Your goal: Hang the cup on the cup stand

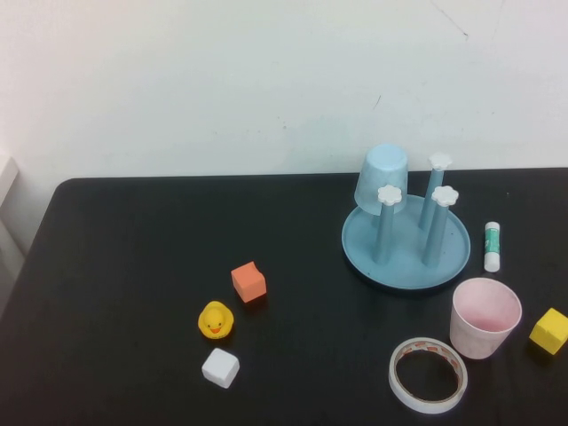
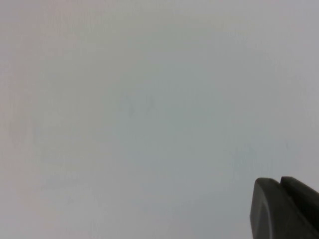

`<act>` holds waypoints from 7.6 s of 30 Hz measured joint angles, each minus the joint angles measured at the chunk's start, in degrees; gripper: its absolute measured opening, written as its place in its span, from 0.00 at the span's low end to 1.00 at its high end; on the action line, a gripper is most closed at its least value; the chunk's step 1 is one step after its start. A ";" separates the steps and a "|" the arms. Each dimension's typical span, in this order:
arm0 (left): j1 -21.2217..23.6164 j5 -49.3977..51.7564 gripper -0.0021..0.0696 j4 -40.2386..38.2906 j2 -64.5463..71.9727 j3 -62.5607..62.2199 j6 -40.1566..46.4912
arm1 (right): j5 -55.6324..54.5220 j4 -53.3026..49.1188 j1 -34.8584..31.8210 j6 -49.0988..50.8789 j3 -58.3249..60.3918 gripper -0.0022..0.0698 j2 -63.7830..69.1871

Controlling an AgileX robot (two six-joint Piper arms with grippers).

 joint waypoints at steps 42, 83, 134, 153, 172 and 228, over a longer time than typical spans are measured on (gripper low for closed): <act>0.00 25.25 0.03 -0.49 6.70 -0.03 -0.20 | 35.51 43.98 2.84 -61.57 -39.09 0.57 93.81; 0.00 14.93 0.75 -83.75 6.79 0.08 -11.59 | 39.66 64.60 4.90 -76.09 -41.23 0.06 87.04; 0.00 16.09 0.88 -98.91 6.92 0.41 -11.74 | 29.94 102.10 59.43 -112.44 -69.55 0.15 101.05; 0.00 7.54 0.88 -99.67 6.92 0.41 8.33 | 13.20 101.13 59.81 -112.44 -68.92 0.48 94.54; 0.00 5.68 0.88 -100.52 8.39 -5.79 50.04 | 7.53 102.20 59.91 -106.27 -31.79 0.43 61.57; -25.46 32.79 0.88 -97.98 127.38 -98.35 90.27 | -55.85 104.76 59.91 -123.29 -13.76 0.03 32.00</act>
